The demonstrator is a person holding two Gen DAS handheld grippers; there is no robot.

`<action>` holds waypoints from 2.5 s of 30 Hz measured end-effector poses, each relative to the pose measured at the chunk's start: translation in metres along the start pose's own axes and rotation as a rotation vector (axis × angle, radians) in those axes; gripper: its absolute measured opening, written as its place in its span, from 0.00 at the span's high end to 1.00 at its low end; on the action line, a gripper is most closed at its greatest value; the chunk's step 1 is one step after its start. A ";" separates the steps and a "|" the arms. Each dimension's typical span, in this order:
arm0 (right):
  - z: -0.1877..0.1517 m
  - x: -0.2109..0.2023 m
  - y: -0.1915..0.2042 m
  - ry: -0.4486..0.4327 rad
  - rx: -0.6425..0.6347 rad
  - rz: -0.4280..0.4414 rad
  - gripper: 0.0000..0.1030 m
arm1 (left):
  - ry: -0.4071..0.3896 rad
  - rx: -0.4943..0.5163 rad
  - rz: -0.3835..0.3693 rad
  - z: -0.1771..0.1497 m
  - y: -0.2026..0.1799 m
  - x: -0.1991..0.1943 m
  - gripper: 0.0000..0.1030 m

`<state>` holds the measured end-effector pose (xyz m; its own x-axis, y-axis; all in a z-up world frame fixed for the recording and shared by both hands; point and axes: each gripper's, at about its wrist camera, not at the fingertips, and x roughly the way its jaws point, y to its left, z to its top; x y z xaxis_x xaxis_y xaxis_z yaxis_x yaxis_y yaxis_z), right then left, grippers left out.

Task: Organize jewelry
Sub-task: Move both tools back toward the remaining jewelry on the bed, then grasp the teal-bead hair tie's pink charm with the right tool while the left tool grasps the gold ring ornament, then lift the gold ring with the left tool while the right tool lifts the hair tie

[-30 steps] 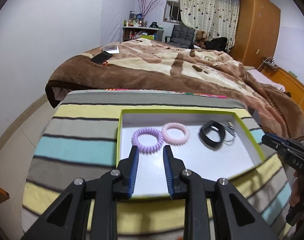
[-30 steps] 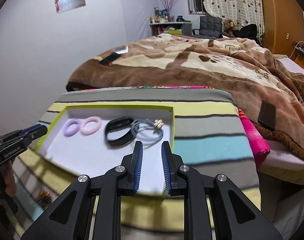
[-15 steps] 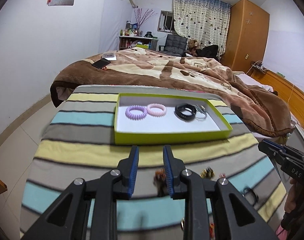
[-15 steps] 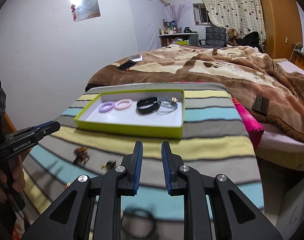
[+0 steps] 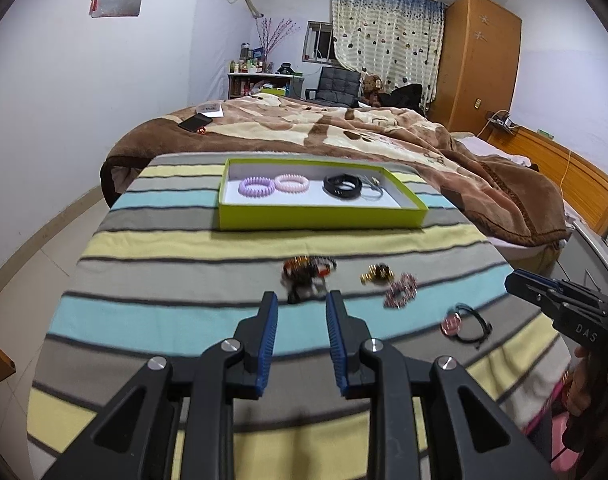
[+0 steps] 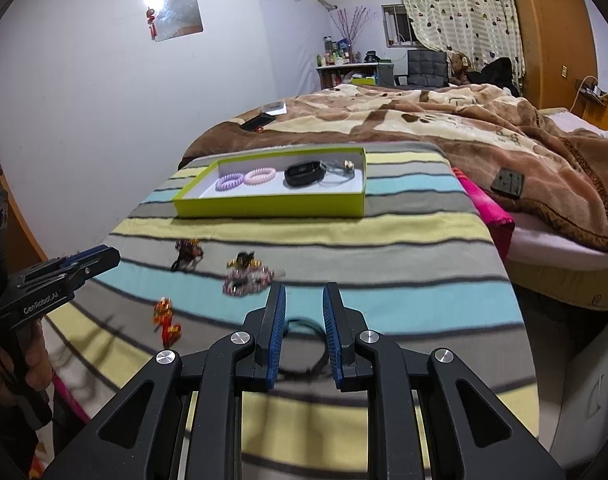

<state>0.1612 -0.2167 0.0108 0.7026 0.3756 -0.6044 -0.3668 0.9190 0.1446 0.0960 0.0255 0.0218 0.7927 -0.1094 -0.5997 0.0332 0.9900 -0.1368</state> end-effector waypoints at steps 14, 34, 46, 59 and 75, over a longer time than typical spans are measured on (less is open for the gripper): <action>-0.022 -0.003 0.007 0.041 -0.014 0.023 0.77 | 0.032 -0.001 -0.033 -0.027 -0.011 -0.008 0.65; -0.026 0.040 0.026 0.141 -0.005 0.054 0.69 | 0.129 -0.061 -0.072 -0.031 -0.013 0.026 0.60; -0.023 0.053 0.028 0.174 -0.010 0.024 0.69 | 0.178 -0.052 -0.021 -0.028 -0.024 0.043 0.60; -0.024 0.053 0.024 0.169 -0.006 0.012 0.87 | 0.200 -0.057 -0.010 -0.023 -0.022 0.046 0.72; -0.024 0.053 0.023 0.167 -0.003 0.016 0.89 | 0.171 -0.039 -0.018 -0.022 -0.026 0.039 0.77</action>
<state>0.1754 -0.1783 -0.0366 0.5859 0.3643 -0.7239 -0.3790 0.9127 0.1525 0.1131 -0.0068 -0.0155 0.6767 -0.1437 -0.7221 0.0197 0.9839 -0.1774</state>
